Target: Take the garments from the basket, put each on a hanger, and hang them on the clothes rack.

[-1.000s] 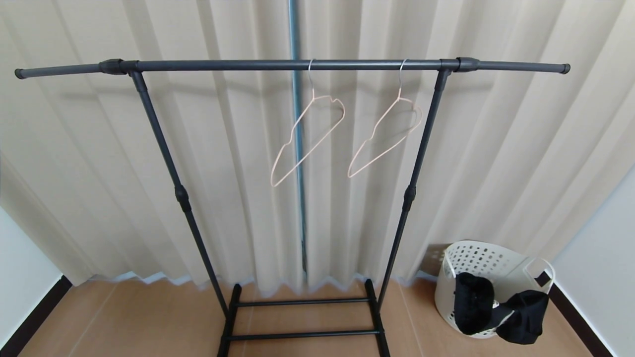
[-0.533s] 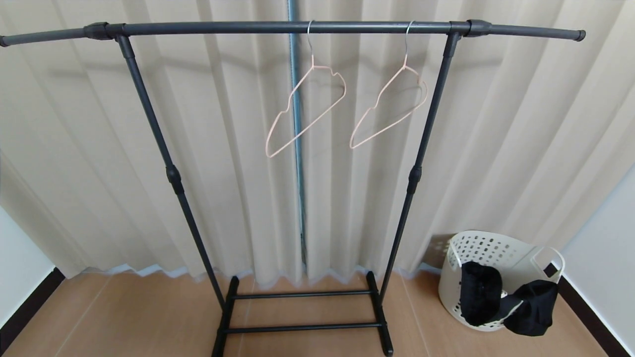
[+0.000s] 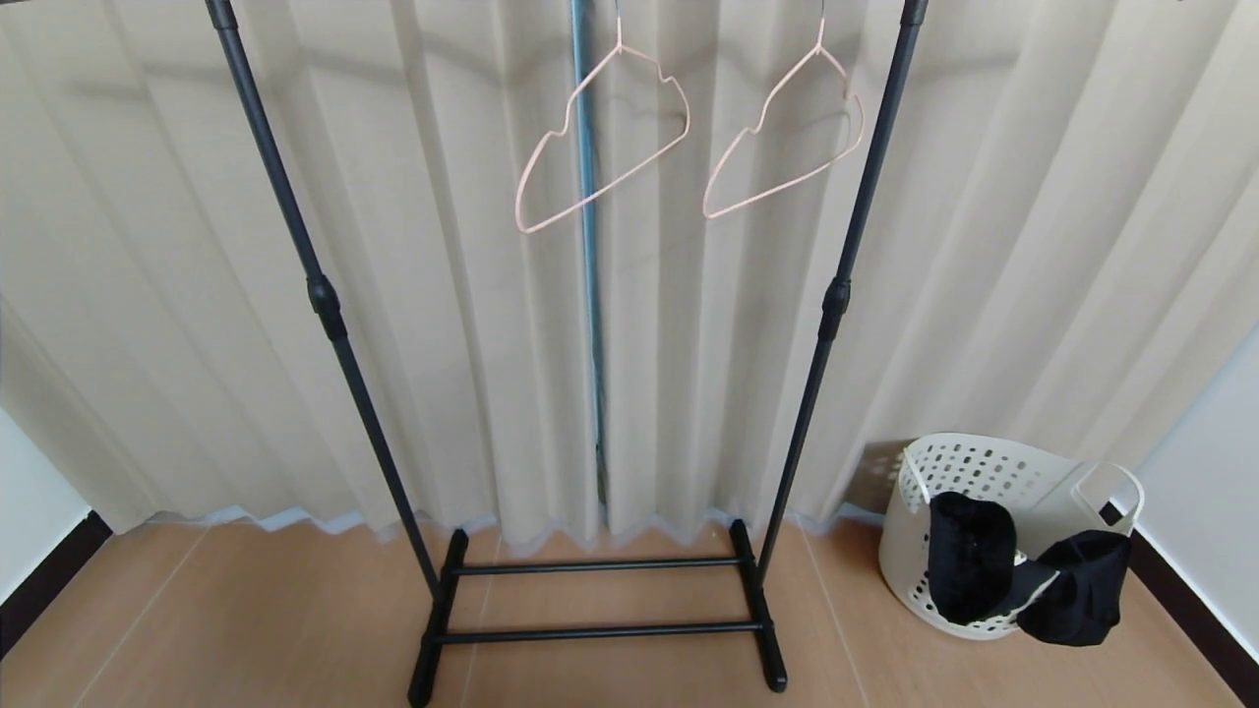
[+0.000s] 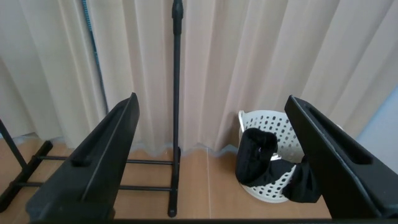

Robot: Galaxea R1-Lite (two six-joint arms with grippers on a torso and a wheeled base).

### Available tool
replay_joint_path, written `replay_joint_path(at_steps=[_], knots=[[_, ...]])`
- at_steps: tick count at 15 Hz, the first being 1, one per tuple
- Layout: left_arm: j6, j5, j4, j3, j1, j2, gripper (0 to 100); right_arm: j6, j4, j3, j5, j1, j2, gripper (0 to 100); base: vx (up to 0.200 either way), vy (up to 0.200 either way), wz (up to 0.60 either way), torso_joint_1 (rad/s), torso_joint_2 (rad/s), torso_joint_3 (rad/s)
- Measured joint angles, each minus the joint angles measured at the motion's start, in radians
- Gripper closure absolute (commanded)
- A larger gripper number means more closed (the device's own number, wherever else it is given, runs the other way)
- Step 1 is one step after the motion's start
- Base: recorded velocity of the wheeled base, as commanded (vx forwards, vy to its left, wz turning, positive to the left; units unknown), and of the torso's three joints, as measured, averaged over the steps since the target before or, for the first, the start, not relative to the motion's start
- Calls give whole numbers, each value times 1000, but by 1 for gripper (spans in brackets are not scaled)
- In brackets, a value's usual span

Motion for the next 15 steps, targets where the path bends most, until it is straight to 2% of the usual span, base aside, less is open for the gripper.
replay_joint_path(at_steps=[5,10,15], knots=[[0,0,0,0,0,0,0,1,0,0,0,0,0,0,0,0,0,-84,433,347],[0,0,0,0,0,0,0,1,-1,0,0,0,0,0,0,0,0,-8,75,62],[0,0,0,0,0,0,0,0,0,0,0,0,0,0,0,0,-600,0,5,6]])
